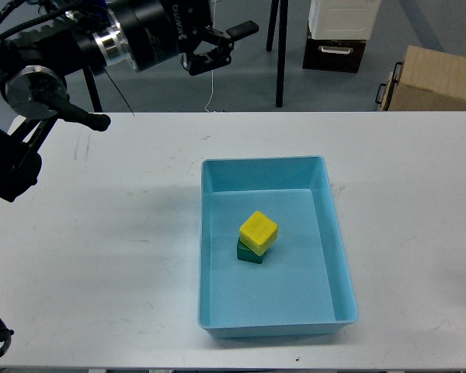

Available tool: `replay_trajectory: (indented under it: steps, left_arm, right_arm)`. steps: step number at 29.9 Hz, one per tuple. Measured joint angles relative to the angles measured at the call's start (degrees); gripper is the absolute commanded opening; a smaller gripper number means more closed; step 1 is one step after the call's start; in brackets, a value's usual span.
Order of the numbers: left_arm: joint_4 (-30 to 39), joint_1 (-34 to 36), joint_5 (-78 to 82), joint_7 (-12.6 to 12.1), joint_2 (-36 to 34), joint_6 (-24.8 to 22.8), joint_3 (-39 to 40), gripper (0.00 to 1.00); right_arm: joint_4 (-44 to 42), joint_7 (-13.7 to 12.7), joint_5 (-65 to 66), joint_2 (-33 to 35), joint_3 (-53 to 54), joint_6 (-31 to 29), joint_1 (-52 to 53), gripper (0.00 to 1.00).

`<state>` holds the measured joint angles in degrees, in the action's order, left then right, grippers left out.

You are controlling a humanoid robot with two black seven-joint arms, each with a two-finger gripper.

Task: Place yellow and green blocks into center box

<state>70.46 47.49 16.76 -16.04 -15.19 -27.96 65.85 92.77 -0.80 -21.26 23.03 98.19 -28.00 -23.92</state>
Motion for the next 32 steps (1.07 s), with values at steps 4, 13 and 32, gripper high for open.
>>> replay_trajectory:
  steps: [4, 13, 32]
  left_arm:
    - [10.9, -15.9, -0.7, -1.1, 3.8, 0.0, 13.9, 1.0]
    - [24.8, -46.1, -6.0, -1.6, 12.4, 0.0, 28.1, 1.0]
    - [28.0, -73.3, -22.7, 2.1, 15.2, 0.0, 31.7, 1.0]
  right_arm:
    - [-0.1, 0.0, 0.0, -0.4, -0.6, 0.0, 0.1, 0.96]
    - [-0.7, -0.1, 0.2, -1.5, -3.2, 0.0, 0.3, 0.97]
    - [3.9, 0.1, 7.3, -10.6, -5.5, 0.0, -7.2, 0.99]
